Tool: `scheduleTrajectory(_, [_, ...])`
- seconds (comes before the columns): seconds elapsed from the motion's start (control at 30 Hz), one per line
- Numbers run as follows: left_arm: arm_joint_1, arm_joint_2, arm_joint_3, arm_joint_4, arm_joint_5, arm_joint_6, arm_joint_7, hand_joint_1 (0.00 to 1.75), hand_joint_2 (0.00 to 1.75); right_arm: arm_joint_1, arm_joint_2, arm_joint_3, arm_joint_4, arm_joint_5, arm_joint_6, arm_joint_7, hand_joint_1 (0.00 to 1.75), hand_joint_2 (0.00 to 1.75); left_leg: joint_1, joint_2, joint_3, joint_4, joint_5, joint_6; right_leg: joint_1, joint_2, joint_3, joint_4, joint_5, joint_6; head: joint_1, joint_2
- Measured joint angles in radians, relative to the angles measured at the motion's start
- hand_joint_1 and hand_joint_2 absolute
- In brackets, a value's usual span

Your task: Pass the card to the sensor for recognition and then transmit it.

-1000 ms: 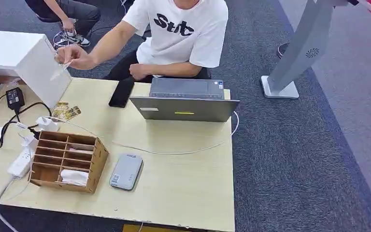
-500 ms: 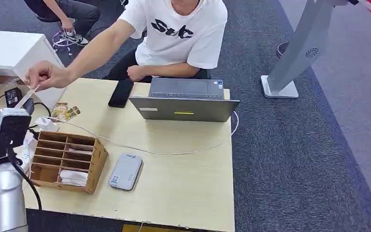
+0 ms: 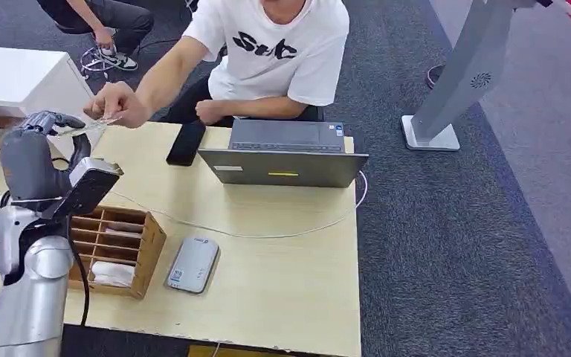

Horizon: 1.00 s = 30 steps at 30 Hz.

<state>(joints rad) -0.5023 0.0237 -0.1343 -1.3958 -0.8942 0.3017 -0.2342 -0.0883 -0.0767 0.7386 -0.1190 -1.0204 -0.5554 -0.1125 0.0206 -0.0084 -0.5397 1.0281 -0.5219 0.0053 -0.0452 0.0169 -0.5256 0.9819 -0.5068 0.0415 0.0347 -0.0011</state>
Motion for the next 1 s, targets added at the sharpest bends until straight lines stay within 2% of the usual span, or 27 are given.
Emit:
scheduleTrajectory(0.6, [0.018,0.041,-0.014,0.000,0.029,-0.037,0.007,1.75,1.75,0.000,0.000,0.028,-0.001,-0.002,-0.006,0.006,0.00,1.75,0.000,-0.001,0.000,0.000,0.000,0.000,0.000,-0.001,0.000,0.000,0.000,0.000,0.000,0.000])
scheduleTrajectory(0.87, [0.051,0.040,-0.057,0.027,0.018,-0.149,0.038,1.75,1.75,0.000,0.000,0.041,-0.001,-0.006,-0.006,0.013,0.00,1.75,0.000,0.000,0.000,0.000,0.000,0.000,0.000,-0.001,0.000,0.000,0.000,0.000,0.000,0.000])
scheduleTrajectory(1.0, [0.059,0.040,-0.096,0.061,0.013,-0.176,0.039,1.75,1.75,0.000,0.000,0.050,-0.001,-0.006,-0.005,0.013,0.00,1.75,0.000,0.000,0.000,0.000,0.000,0.000,0.000,0.000,0.000,0.000,0.000,0.000,0.000,0.000])
